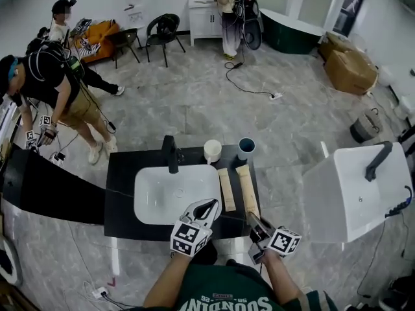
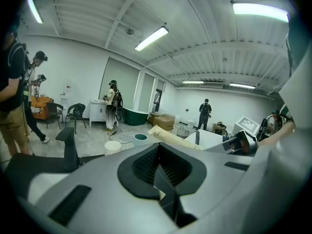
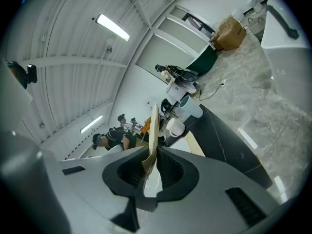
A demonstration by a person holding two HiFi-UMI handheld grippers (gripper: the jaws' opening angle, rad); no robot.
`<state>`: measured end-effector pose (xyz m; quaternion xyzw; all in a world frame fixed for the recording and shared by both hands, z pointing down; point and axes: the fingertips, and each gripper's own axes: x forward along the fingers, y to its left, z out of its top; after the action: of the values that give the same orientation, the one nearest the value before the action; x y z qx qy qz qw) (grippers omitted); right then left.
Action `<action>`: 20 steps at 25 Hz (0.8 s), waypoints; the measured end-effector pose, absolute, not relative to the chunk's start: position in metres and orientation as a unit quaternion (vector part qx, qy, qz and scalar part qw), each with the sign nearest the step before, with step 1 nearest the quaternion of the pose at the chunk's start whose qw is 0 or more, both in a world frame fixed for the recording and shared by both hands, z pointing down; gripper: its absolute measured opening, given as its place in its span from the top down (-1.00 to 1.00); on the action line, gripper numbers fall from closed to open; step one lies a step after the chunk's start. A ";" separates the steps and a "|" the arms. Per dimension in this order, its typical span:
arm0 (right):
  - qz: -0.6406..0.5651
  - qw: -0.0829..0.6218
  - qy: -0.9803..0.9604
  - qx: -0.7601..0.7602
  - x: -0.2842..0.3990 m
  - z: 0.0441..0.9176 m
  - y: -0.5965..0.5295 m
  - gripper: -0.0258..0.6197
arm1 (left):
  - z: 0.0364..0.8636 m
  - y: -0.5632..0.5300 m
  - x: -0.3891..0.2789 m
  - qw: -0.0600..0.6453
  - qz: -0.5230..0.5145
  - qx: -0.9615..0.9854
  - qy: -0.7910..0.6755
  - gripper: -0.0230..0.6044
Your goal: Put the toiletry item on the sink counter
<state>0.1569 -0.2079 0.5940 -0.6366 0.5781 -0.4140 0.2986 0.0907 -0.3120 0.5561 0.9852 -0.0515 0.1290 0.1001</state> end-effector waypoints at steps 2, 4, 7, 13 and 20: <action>-0.413 0.298 0.569 -0.646 0.158 0.595 -0.215 0.70 | 0.559 -0.323 0.091 0.106 0.133 0.984 -0.044 0.89; -0.416 0.281 0.552 -0.665 0.163 0.602 -0.213 0.70 | 0.563 -0.329 0.095 0.115 0.136 0.984 -0.033 0.89; -0.417 0.272 0.537 -0.681 0.171 0.610 -0.210 0.70 | 0.569 -0.328 0.102 0.121 0.139 0.983 -0.017 0.89; -0.425 0.278 0.522 -0.686 0.178 0.621 -0.211 0.70 | 0.574 -0.327 0.116 0.126 0.144 0.982 0.000 0.89; -0.443 0.297 0.511 -0.673 0.193 0.635 -0.218 0.70 | 0.574 -0.339 0.125 0.130 0.150 0.980 -0.012 0.89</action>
<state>0.1932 -0.2181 0.6355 -0.6735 0.5112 -0.4435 0.2974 0.1253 -0.3391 0.5744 0.9800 -0.0117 0.1502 0.1304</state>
